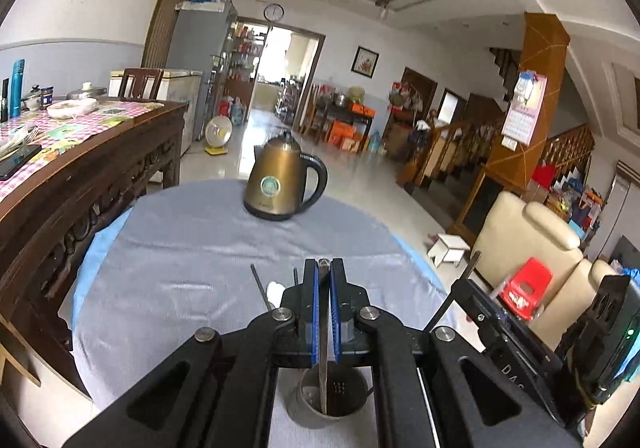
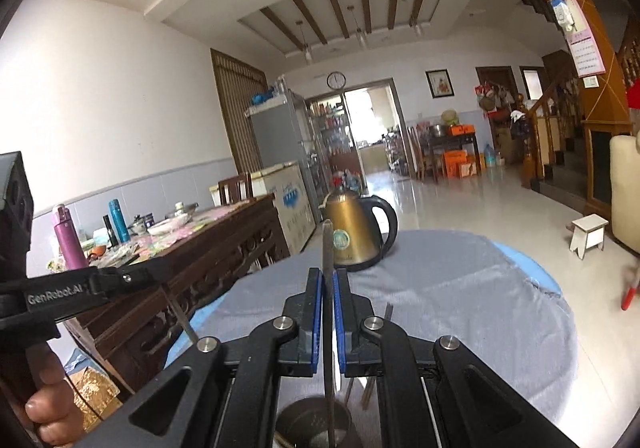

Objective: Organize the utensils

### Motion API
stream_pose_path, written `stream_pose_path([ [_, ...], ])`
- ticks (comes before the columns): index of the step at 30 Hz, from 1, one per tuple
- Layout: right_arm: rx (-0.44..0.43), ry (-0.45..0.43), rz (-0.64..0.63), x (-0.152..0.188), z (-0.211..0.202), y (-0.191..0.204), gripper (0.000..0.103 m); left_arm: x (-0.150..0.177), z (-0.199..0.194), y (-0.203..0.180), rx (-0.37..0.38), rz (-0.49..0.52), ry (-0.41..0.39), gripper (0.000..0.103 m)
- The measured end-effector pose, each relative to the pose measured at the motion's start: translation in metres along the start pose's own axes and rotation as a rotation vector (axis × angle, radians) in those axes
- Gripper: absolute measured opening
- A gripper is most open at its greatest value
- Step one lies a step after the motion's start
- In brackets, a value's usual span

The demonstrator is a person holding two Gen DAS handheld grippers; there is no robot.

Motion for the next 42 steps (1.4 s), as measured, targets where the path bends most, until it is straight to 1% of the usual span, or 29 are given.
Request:
stream_pose_path([
  [3, -0.024, 0.025, 0.002, 0.001, -0.005, 0.004, 0.008, 0.0, -0.005, 0.0, 0.011, -0.007, 0.007, 0.006],
  [4, -0.024, 0.031, 0.001, -0.001, -0.005, 0.005, 0.009, -0.002, -0.009, -0.001, 0.012, -0.007, 0.0, 0.008],
  [5, -0.027, 0.03, -0.004, -0.002, -0.007, 0.008, 0.015, -0.005, -0.013, -0.001, 0.004, -0.002, -0.009, 0.018],
  [6, -0.028, 0.026, -0.006, -0.003, -0.011, 0.008, 0.03, -0.007, -0.017, 0.0, 0.0, 0.0, -0.019, 0.035],
  [7, -0.027, 0.016, -0.003, -0.006, -0.016, 0.009, 0.041, -0.008, -0.021, 0.001, -0.005, 0.0, -0.031, 0.043],
  [8, -0.028, 0.003, 0.005, -0.009, -0.021, 0.009, 0.07, -0.011, -0.027, 0.003, -0.014, -0.003, -0.051, 0.052],
  [9, -0.037, -0.024, 0.014, -0.013, -0.027, 0.009, 0.077, -0.013, -0.031, 0.006, -0.022, -0.004, -0.066, 0.053],
  [11, -0.035, -0.088, 0.01, -0.021, -0.039, 0.01, 0.077, -0.018, -0.039, 0.011, -0.033, -0.009, -0.085, 0.053],
  [13, -0.011, -0.118, 0.006, -0.027, -0.046, 0.009, 0.075, -0.021, -0.045, 0.02, -0.042, -0.033, -0.095, 0.053],
  [15, 0.007, -0.149, 0.044, -0.033, -0.054, 0.0, 0.075, -0.024, -0.05, 0.03, -0.055, -0.059, -0.105, 0.053],
  [19, 0.052, -0.179, 0.08, -0.043, -0.064, -0.019, 0.075, -0.029, -0.053, 0.058, -0.093, -0.117, -0.122, 0.053],
  [21, 0.082, -0.194, 0.102, -0.047, -0.067, -0.033, 0.075, -0.029, -0.05, 0.076, -0.128, -0.156, -0.123, 0.058],
  [25, 0.131, -0.199, 0.18, -0.045, -0.071, -0.068, 0.075, -0.021, -0.039, 0.115, -0.199, -0.237, -0.101, 0.059],
  [28, 0.171, -0.175, 0.251, -0.037, -0.067, -0.098, 0.072, -0.01, -0.028, 0.135, -0.248, -0.258, -0.076, 0.059],
  [31, 0.193, -0.133, 0.322, -0.024, -0.059, -0.127, 0.064, 0.004, -0.013, 0.148, -0.301, -0.261, -0.033, 0.059],
  [33, 0.207, -0.089, 0.358, -0.013, -0.049, -0.144, 0.056, 0.018, 0.005, 0.158, -0.325, -0.255, 0.021, 0.059],
  [38, 0.191, 0.035, 0.464, 0.021, -0.021, -0.178, 0.051, 0.056, 0.051, 0.174, -0.364, -0.237, 0.157, 0.059],
  [42, 0.177, 0.149, 0.529, 0.057, 0.01, -0.197, 0.05, 0.082, 0.089, 0.178, -0.363, -0.233, 0.264, 0.059],
])
Point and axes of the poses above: each gripper's, at about its wrist camera, not at the fingertips, and z roughly the way its jaws point, y to its left, x to its underside, the point moved 9 cm from there along z, roughly the way its jaws point, and after that the axes turned 7 degrees about -x, right-handed, at the moved point
